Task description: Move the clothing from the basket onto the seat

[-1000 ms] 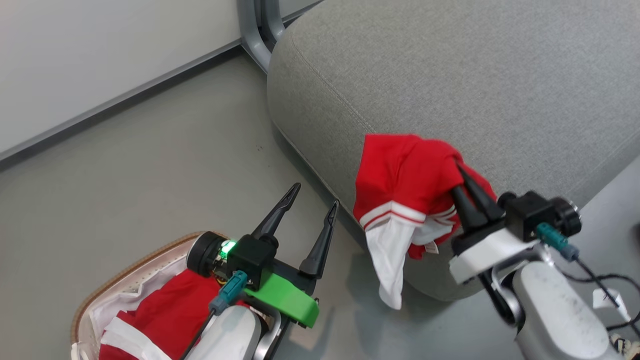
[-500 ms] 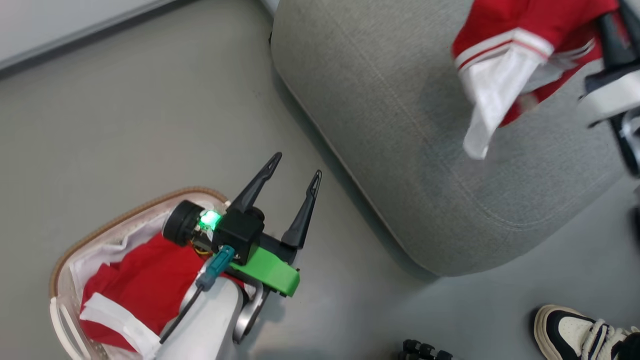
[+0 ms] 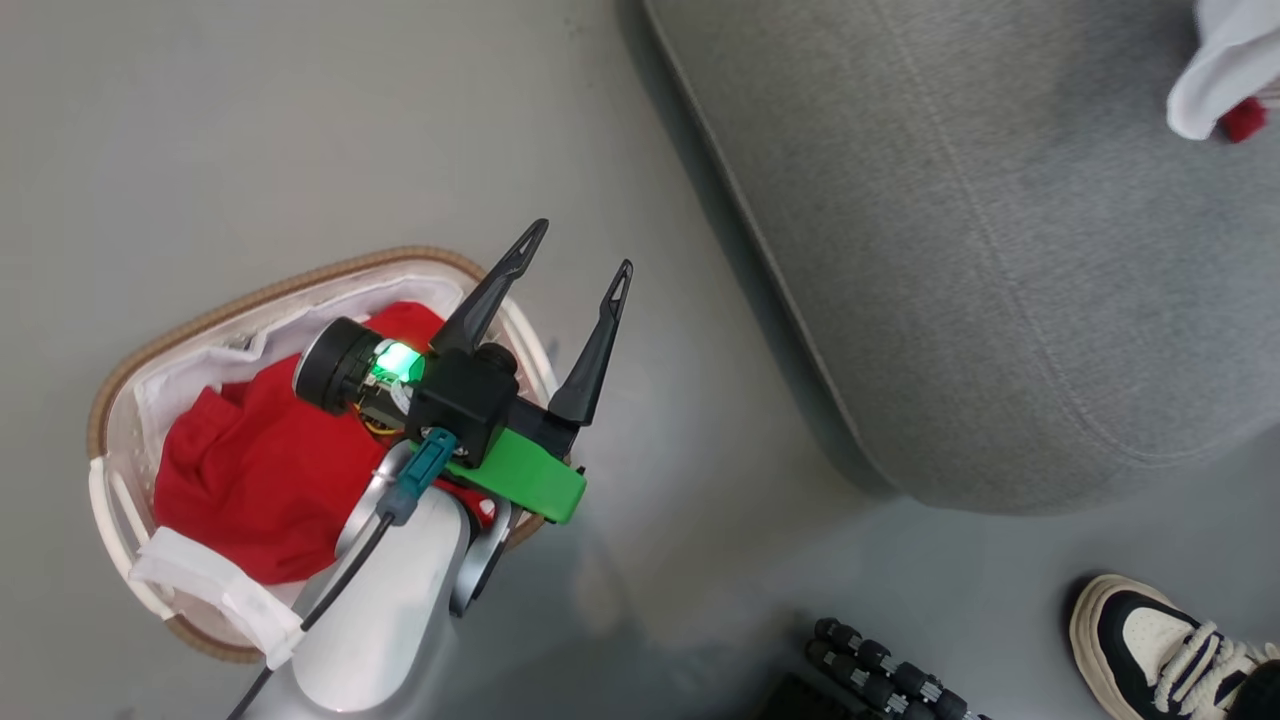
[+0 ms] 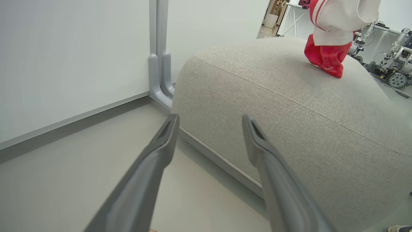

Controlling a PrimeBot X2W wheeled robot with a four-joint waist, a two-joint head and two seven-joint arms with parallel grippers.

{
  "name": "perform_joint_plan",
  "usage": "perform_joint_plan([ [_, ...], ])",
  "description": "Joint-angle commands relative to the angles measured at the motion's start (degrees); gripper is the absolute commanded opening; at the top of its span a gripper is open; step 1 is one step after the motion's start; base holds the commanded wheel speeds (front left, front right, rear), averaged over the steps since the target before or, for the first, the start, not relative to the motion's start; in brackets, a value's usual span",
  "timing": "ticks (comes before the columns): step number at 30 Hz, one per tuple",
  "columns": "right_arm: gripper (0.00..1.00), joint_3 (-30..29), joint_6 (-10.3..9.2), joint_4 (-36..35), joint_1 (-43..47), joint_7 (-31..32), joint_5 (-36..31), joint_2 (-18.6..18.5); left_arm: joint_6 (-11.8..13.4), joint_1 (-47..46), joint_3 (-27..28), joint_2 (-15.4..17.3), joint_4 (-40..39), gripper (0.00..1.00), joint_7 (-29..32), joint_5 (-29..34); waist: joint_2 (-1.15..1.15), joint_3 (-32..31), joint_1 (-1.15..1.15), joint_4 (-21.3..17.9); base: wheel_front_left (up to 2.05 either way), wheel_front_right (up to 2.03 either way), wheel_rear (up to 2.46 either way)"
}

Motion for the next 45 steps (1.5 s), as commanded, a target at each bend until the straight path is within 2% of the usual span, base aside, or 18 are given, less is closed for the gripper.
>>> perform_joint_plan([
  [1,0.0,-2.06,-0.1,0.66,-0.55,-0.25,-1.07,0.69,-0.2,-1.01,0.05,0.15,-0.15,1.0,-0.01,0.23,0.0,4.01,0.0,3.74,0.0,0.0,0.0],
  [3,0.0,-4.58,-0.1,2.65,1.01,-0.21,-3.59,2.72,-0.2,-1.31,0.77,0.1,-0.26,1.0,-0.01,0.44,0.0,4.98,0.0,4.26,0.0,0.0,0.0],
  [4,0.27,-5.26,-0.1,3.11,1.61,-0.21,-4.11,3.36,-0.2,-1.2,0.98,0.2,-0.24,1.0,-0.01,0.55,0.0,5.15,0.0,4.31,0.0,0.0,0.0],
  [5,1.0,-5.96,-0.1,4.11,2.22,-0.2,-4.51,4.13,-0.2,-1.02,1.17,0.25,-0.17,1.0,-0.01,0.66,0.0,5.27,0.0,4.35,0.0,0.0,0.0],
  [10,1.0,-8.68,-0.1,4.69,6.1,-0.2,-4.54,8.47,-0.2,-0.51,2.45,-0.08,0.24,1.0,-0.01,0.37,0.0,4.88,0.0,4.65,0.0,0.0,0.0],
  [14,1.0,-10.6,-0.1,3.19,12.51,-0.2,-3.32,11.5,-0.2,-0.2,3.61,-0.82,0.77,1.0,0.0,0.27,0.0,3.24,0.0,5.14,0.0,0.0,0.0],
  [21,1.0,-9.18,-0.1,-2.28,23.6,-0.21,-0.85,15.56,-0.2,2.47,6.47,-1.41,1.6,1.0,0.0,0.01,0.0,-1.55,0.0,5.79,0.0,0.0,0.0],
  [26,1.0,-4.66,-0.09,-6.57,30.65,-0.2,-0.23,17.56,0.04,5.52,9.5,-2.4,1.61,1.0,0.0,-0.63,0.0,-5.72,0.0,7.25,0.0,0.0,0.0],
  [32,1.0,1.95,-0.09,-9.18,34.42,-0.2,2.02,20.47,0.71,8.87,13.17,-3.09,1.4,1.0,0.0,-1.22,0.0,-10.12,0.0,10.57,0.0,0.0,0.0],
  [40,1.0,11.4,-0.09,-12.83,33.16,-0.2,3.16,21.43,2.68,12.06,16.61,-3.31,2.6,1.0,0.0,-4.07,0.0,-14.46,0.0,16.13,0.0,0.0,0.0],
  [45,1.0,13.17,-0.09,-15.02,33.03,-0.2,3.14,21.47,4.76,13.01,18.69,-3.31,2.72,1.0,0.0,-5.64,0.0,-16.08,0.0,19.67,0.0,0.0,0.0],
])
